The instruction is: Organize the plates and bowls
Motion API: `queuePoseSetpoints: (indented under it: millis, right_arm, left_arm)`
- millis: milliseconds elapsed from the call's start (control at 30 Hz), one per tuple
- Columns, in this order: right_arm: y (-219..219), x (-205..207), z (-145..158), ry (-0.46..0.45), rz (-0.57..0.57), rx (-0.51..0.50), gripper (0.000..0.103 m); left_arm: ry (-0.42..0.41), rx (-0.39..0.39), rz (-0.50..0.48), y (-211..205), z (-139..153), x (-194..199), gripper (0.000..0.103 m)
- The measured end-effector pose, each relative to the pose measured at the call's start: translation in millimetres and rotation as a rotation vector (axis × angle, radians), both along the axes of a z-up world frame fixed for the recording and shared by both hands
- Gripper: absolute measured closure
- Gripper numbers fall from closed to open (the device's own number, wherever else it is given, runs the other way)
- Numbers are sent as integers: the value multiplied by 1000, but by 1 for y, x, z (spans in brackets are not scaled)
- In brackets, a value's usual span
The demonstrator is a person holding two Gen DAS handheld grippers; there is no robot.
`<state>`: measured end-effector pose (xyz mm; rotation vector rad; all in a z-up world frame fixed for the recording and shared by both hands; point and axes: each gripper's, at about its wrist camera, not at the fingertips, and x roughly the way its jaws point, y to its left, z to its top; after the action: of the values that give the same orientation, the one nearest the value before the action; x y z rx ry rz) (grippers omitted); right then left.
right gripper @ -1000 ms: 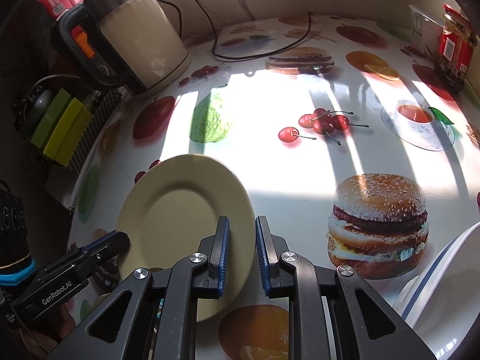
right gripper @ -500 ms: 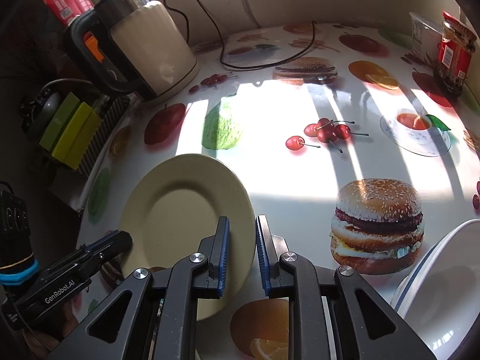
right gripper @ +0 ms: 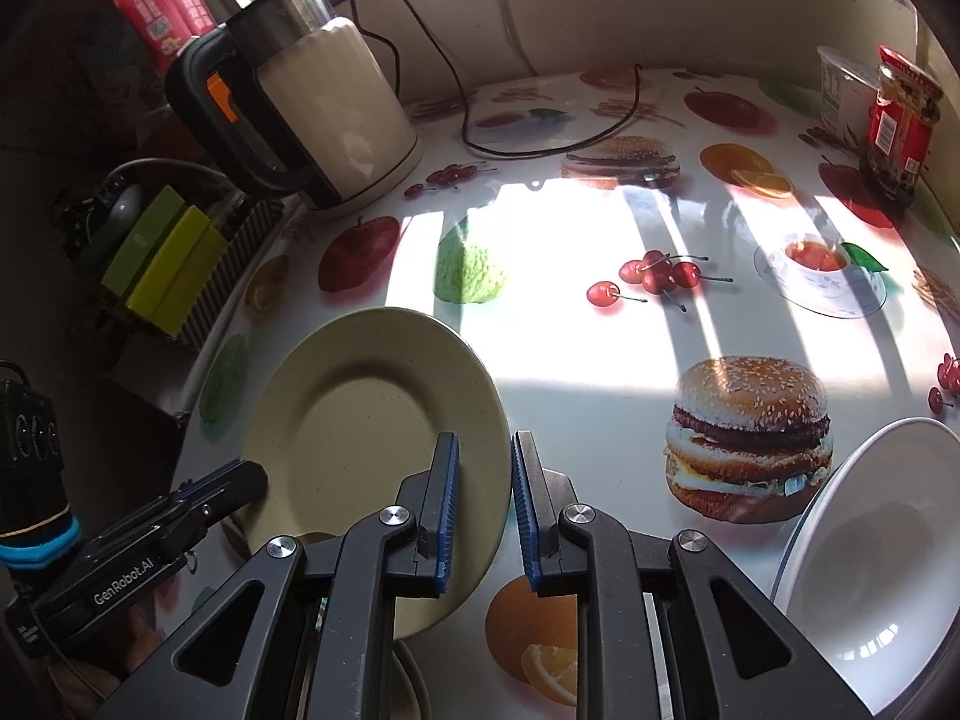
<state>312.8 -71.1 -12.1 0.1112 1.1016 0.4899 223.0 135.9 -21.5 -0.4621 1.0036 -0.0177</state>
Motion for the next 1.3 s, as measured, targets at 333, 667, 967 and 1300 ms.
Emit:
queuePoseSetpoints:
  millis: [333,667,967,1300]
  right_arm:
    - [1,-13,6,-8,9,7,85]
    - [2,-28,11,-13,16,12,85]
    - [0,-47,9,-5,17,25,85]
    - [0,-65,5,7,22,41,85]
  left_arm:
    - [-14,10,7,1,6,-13,86]
    - [-23,10,15,2,11,-28,86]
    - [-22,12,18,2,9,-44,86]
    - [-12,12,26,2,3,-64,86]
